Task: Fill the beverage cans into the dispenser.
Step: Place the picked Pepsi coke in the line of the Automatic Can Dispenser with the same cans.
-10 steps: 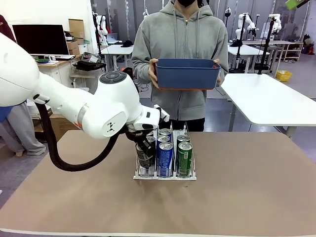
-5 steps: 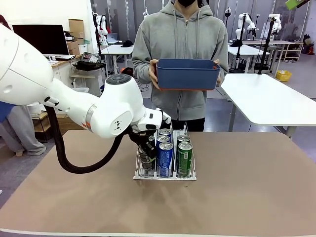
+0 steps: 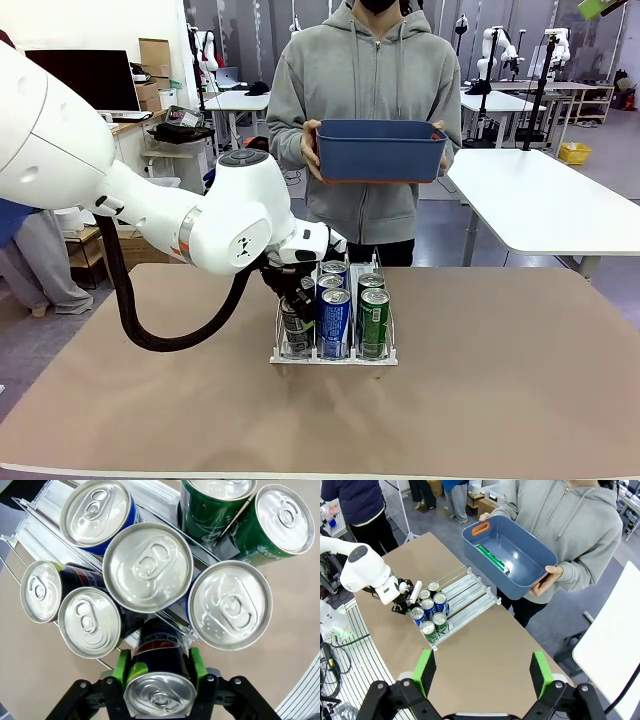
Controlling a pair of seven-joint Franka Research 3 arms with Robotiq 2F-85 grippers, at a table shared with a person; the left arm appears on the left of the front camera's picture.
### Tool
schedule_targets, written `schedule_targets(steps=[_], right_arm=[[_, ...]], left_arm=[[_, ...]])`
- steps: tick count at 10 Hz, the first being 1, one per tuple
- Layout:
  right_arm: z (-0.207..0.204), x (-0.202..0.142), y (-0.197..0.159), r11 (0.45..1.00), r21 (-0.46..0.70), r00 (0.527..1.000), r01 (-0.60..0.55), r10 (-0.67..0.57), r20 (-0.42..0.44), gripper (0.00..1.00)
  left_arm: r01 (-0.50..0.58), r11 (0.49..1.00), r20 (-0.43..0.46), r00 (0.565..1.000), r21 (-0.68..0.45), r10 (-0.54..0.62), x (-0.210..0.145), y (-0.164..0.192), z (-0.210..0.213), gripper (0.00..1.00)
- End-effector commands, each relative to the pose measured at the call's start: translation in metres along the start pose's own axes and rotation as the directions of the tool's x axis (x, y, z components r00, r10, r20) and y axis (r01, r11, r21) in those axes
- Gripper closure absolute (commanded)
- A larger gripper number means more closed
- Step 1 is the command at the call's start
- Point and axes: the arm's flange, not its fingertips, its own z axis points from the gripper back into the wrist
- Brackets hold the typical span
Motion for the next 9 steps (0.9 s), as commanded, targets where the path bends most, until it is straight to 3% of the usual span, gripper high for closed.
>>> schedule_targets(steps=[1,2,3,8,9], right_arm=[[0.000,-0.002,0.001,1.000,0.005,1.000,0.001,-0.001,0.000,0.00],[0.000,-0.002,0.001,1.000,0.005,1.000,0.001,-0.001,0.000,0.00],[0.000,-0.002,0.001,1.000,0.005,1.000,0.001,-0.001,0.000,0.00],[0.000,-0.002,0.001,1.000,0.005,1.000,0.001,-0.001,0.000,0.00],[0.000,-0.002,0.001,1.000,0.005,1.000,0.001,-0.001,0.000,0.00]], left_arm=[[0.014,1.000,0.018,1.000,0.023,-0.015,0.001,0.008,0.019,0.22],[0.004,0.999,0.038,0.999,0.055,-0.006,-0.001,0.006,0.029,0.08],[0.000,0.997,0.064,0.998,0.079,-0.005,-0.003,0.001,0.038,0.02],[0.005,0.981,0.203,0.978,0.194,-0.045,-0.023,-0.035,0.079,0.00],[0.015,0.990,0.135,0.990,0.142,-0.035,-0.005,-0.016,0.074,0.00]])
